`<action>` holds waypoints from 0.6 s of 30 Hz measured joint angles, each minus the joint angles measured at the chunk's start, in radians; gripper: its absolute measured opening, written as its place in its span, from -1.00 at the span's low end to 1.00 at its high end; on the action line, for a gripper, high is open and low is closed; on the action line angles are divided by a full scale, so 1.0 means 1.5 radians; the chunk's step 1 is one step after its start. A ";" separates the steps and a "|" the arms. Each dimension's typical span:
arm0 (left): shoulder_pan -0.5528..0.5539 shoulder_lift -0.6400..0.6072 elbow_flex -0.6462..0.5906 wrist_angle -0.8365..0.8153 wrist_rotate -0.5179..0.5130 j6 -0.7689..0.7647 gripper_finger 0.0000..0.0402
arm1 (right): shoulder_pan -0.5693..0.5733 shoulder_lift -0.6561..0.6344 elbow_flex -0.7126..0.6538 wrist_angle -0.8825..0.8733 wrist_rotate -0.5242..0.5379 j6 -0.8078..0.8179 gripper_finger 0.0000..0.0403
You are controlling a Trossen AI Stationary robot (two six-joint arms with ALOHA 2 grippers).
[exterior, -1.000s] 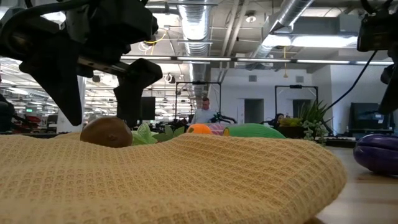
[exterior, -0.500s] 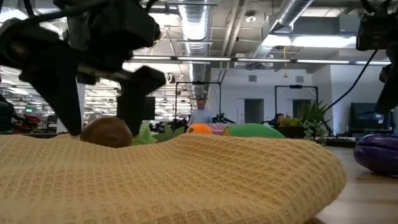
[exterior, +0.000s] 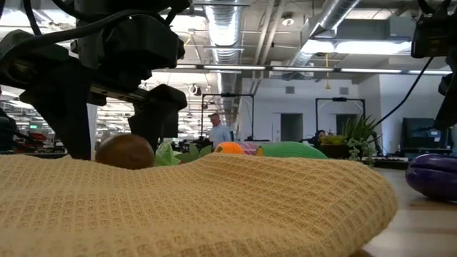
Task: Pick and placing Produce into tupperware
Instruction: Put the kiwi in the transparent bin
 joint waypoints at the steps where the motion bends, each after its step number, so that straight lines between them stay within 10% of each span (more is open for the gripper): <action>1: 0.000 0.000 0.000 0.000 0.000 -0.004 0.59 | 0.000 0.000 0.000 0.000 0.001 0.000 -0.18; 9: 0.000 0.000 0.000 0.001 0.004 -0.006 0.21 | 0.000 0.000 0.000 0.000 0.002 0.001 -0.19; 18: 0.002 0.000 0.000 0.001 -0.001 -0.029 0.25 | 0.000 0.000 0.000 0.000 0.001 0.001 -0.20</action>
